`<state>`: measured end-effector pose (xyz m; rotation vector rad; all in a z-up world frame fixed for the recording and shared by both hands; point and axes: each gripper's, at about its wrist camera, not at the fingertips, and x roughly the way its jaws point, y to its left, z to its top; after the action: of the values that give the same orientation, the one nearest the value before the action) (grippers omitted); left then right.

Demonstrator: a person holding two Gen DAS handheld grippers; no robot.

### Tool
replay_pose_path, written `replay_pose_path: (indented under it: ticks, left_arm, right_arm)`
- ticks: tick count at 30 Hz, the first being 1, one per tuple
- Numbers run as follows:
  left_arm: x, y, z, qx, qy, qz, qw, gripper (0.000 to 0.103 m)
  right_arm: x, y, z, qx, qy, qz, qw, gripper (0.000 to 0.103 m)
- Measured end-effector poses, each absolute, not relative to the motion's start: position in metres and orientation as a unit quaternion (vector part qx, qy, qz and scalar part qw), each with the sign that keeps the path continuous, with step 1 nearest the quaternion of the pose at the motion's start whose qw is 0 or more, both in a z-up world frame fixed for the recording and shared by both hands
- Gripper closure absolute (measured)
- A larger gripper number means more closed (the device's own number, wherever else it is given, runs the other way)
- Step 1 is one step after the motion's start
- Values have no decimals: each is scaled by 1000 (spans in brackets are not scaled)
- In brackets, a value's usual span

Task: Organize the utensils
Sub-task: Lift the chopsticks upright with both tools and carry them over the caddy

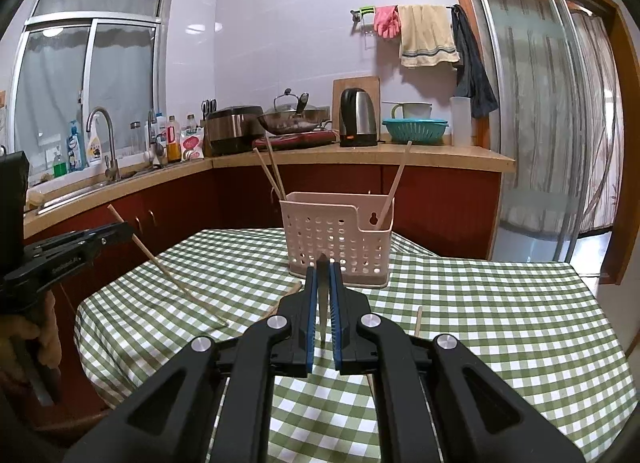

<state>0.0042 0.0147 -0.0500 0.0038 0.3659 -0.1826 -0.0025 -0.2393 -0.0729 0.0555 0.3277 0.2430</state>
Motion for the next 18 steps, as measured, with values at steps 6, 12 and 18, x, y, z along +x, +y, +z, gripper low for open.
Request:
replay_pose_path:
  ticks: [6,12,18]
  left_arm:
    - [17,16,-47,0,183,-94,979,97]
    - [34,14,-43,-1,181,-99,978,97]
    - [48,12,-41,-6,180,-107,978,97]
  right_arm:
    - [9,-240,-68,19,164,121,979,96]
    - [27,-234,-63,8,158,124,980,96]
    - [42,-233,-59,8,150,128,980,96]
